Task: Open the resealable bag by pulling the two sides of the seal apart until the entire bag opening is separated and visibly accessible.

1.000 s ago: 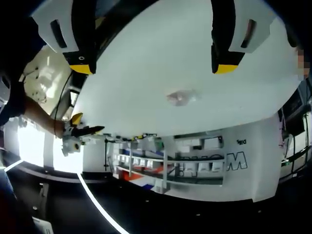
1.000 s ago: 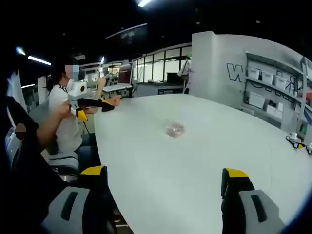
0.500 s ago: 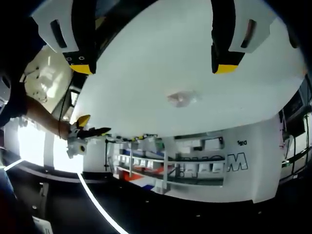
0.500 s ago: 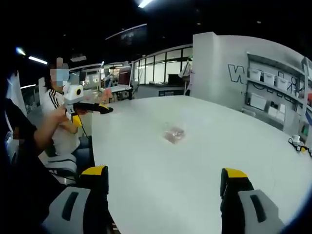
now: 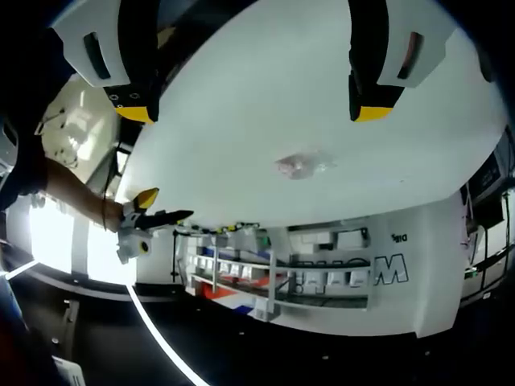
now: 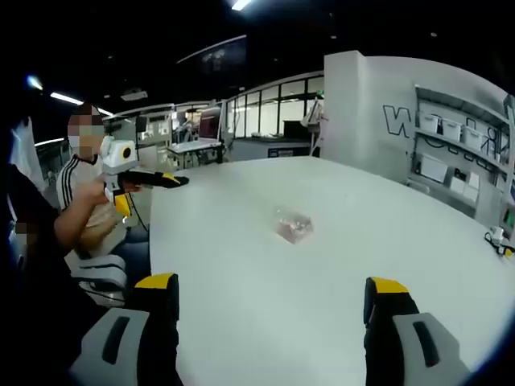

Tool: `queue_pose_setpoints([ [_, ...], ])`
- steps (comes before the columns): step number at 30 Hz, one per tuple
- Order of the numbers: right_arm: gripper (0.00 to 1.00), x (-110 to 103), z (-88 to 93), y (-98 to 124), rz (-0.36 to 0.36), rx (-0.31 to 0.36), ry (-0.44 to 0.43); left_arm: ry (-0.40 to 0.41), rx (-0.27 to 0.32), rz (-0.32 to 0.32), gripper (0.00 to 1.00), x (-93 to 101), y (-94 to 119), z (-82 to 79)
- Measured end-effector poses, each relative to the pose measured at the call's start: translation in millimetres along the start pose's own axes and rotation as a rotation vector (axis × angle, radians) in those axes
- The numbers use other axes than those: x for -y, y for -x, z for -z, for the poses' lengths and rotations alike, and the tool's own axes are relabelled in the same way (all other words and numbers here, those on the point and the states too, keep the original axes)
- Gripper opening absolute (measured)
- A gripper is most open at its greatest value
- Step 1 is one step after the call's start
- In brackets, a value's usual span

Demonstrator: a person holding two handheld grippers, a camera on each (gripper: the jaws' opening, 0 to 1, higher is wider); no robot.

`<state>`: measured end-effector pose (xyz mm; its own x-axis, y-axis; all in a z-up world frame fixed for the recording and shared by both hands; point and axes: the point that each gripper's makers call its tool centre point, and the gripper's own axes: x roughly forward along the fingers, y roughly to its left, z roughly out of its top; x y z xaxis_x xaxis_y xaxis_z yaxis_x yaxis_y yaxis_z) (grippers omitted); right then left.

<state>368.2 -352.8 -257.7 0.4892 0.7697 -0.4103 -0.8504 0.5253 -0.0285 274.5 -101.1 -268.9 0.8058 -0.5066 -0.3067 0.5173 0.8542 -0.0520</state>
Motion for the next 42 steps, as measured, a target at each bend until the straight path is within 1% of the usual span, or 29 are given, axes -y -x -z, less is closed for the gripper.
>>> queue_pose_setpoints([
  [4,0.96,-2.1,-3.3,-5.4,-0.01,0.002,0.007,0.003,-0.002,0.002,0.97,-0.4,-2.4,0.7],
  [24,0.94,0.5,-4.2,-29.2,-0.031,-0.005,0.005,0.008,-0.009,0.014,0.97,-1.2,-15.2,2.7],
  [33,0.92,8.8,-10.0,-44.7,-0.038,-0.003,0.001,0.008,-0.009,0.015,0.97,-2.6,-17.5,3.3],
  [42,0.92,12.1,-13.0,-59.4,-0.052,-0.005,-0.002,0.014,-0.013,0.016,0.97,-4.8,-20.8,5.5],
])
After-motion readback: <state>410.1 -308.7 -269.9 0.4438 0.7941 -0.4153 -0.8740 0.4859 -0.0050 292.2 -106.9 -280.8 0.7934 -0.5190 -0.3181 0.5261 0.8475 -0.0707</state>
